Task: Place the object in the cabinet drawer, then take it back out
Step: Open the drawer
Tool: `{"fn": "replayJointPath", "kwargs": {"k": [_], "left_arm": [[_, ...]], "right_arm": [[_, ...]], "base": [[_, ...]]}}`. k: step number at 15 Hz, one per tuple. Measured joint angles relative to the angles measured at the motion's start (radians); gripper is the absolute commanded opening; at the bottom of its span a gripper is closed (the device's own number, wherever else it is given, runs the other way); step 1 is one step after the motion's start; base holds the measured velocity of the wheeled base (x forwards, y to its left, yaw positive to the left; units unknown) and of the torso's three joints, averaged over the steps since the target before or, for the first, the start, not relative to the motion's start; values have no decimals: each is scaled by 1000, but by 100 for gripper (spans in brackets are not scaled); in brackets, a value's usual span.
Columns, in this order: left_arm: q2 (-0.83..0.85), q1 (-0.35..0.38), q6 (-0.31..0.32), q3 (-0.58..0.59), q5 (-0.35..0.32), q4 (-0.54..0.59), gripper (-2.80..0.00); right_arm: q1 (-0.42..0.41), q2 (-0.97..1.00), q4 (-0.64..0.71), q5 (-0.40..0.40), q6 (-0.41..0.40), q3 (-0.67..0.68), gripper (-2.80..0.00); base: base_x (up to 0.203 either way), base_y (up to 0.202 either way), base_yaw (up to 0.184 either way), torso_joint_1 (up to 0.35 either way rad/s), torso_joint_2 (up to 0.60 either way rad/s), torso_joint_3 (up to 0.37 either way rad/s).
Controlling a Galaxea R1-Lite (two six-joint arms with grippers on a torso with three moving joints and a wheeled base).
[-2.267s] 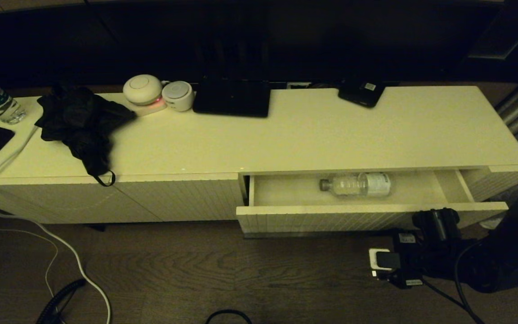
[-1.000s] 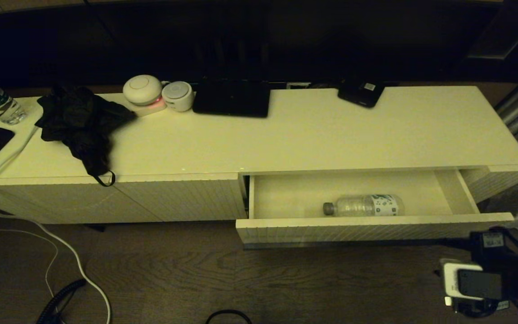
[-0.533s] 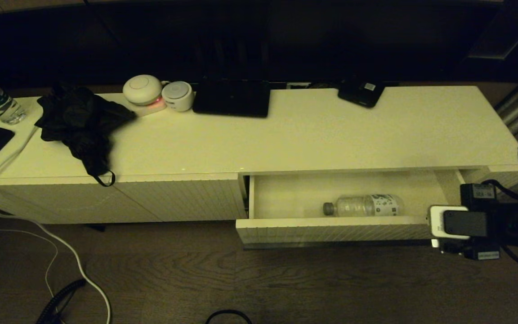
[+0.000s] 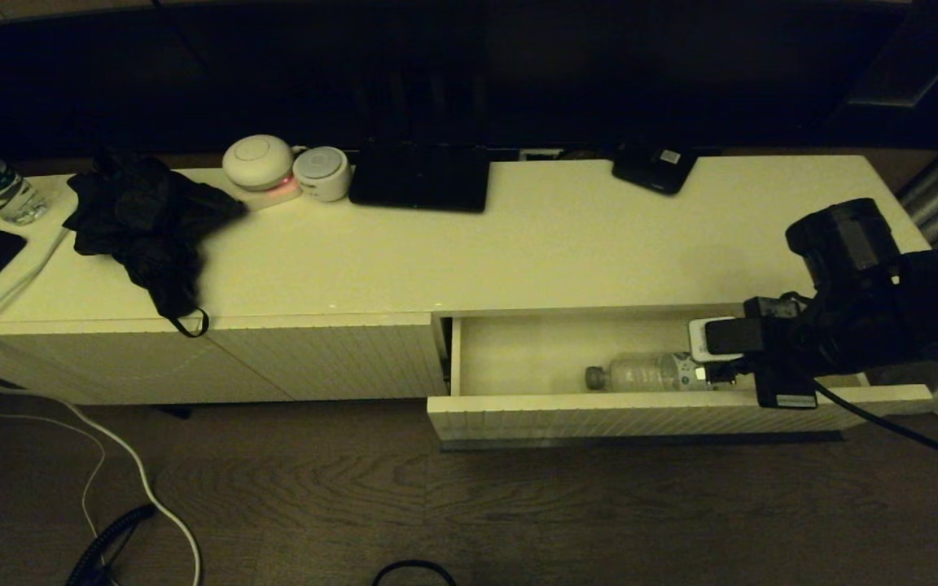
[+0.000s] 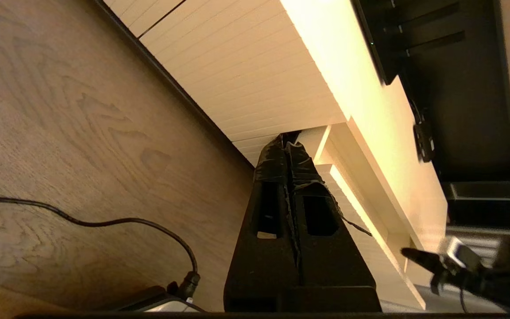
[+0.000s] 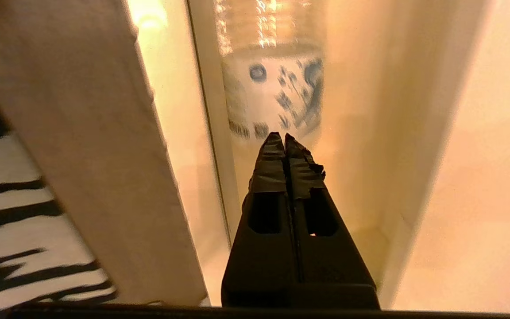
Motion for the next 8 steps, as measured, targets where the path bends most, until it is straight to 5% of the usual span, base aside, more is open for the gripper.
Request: {"fn": "replayJointPath", "kwargs": {"k": [8], "left_arm": [[0, 0, 0, 0, 0, 0, -280]], "right_arm": [[26, 129, 121, -5, 50, -186, -280]], "base": [[0, 0, 0, 0, 0, 0]]}}
